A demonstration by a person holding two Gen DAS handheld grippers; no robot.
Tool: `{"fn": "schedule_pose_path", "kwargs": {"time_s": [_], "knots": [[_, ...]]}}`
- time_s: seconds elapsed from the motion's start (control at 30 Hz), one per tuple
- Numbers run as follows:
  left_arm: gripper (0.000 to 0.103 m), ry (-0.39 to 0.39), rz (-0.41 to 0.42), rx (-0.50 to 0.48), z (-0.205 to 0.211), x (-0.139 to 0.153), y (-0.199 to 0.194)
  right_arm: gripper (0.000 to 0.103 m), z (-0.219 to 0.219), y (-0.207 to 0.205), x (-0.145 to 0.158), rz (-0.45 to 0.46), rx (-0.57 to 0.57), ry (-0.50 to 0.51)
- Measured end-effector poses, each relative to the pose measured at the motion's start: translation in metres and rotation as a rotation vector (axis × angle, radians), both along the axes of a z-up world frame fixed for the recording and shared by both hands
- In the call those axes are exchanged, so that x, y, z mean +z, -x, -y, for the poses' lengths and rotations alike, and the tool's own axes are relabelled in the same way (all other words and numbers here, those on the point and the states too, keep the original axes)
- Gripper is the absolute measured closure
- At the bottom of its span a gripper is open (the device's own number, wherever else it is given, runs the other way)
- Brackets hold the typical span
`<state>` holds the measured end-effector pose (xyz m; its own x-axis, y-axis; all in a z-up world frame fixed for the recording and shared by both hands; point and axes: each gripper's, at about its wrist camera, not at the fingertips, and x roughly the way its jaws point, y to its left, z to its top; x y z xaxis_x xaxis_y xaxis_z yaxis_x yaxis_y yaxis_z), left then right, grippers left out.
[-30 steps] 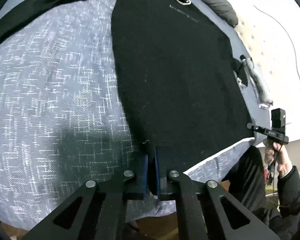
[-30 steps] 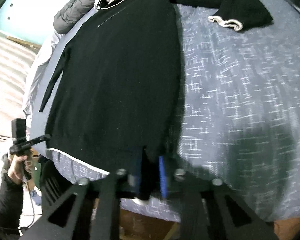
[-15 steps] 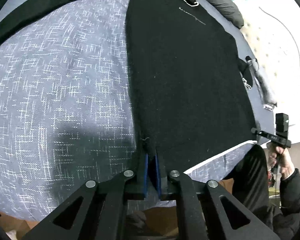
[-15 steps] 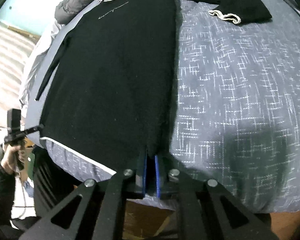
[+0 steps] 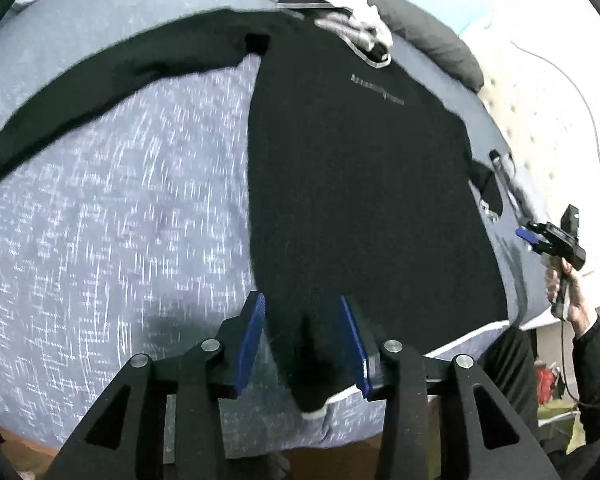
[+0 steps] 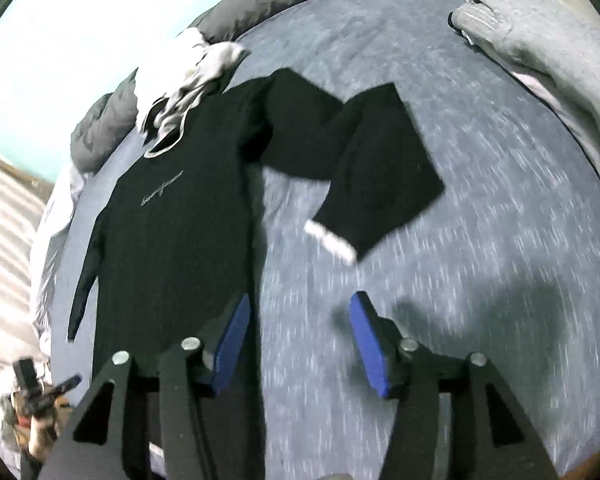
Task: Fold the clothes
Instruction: 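Open both grippers and release the hem, then grasp the white-trimmed sleeve cuff with the right gripper and lift it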
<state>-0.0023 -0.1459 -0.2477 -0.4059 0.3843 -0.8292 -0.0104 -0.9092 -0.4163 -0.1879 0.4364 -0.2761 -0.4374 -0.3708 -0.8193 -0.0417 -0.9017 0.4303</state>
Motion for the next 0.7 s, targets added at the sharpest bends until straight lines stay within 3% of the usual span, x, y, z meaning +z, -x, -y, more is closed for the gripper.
{"fn": "schedule_pose_path", "kwargs": {"time_s": [0.2,0.33,0.47,0.57,0.6,0.67,0.7], "knots": [[0.059,0.015,-0.018,0.000,-0.005,0.012,0.004,0.043,0.008,0.045,-0.013,0.016,0.039,-0.166],[0.059,0.020,-0.014,0.011,-0.002,0.014,0.007,0.043,0.027,0.059,-0.032,0.037,0.111,-0.305],[0.059,0.023,-0.007,0.007,-0.003,0.013,0.010,0.043,0.036,0.061,-0.048,0.044,0.150,-0.384],[0.059,0.024,-0.006,0.004,-0.004,0.014,0.012,0.060,0.036,0.058,-0.056,0.043,0.178,-0.445],[0.059,0.023,-0.007,0.002,-0.005,0.015,0.013,0.071,0.035,0.057,-0.058,0.039,0.182,-0.460],[0.059,0.022,-0.014,-0.003,-0.007,0.017,0.014,0.084,0.019,0.055,-0.054,0.023,0.146,-0.380],[0.059,0.021,-0.018,-0.005,-0.008,0.018,0.014,0.096,0.011,0.054,-0.053,0.022,0.129,-0.349]]}}
